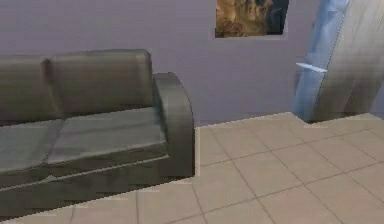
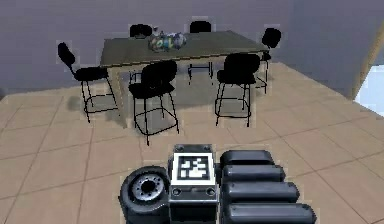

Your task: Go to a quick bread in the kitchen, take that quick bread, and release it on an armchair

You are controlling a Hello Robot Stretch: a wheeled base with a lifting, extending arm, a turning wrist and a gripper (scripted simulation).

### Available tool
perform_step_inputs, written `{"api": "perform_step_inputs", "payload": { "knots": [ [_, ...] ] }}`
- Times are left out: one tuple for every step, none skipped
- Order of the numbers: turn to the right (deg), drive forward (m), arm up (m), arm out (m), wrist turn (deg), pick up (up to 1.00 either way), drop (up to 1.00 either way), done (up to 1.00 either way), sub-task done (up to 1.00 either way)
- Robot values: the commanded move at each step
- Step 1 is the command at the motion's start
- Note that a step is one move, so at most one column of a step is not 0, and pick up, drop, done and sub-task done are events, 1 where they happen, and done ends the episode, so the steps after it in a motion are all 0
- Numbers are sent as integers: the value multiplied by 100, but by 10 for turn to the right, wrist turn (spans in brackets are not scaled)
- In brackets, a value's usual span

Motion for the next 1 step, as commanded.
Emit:
{"api": "perform_step_inputs", "payload": {
  "knots": [
    [-360, 0, 0, 0, 0, 0, 0, 0, 0]
  ]
}}
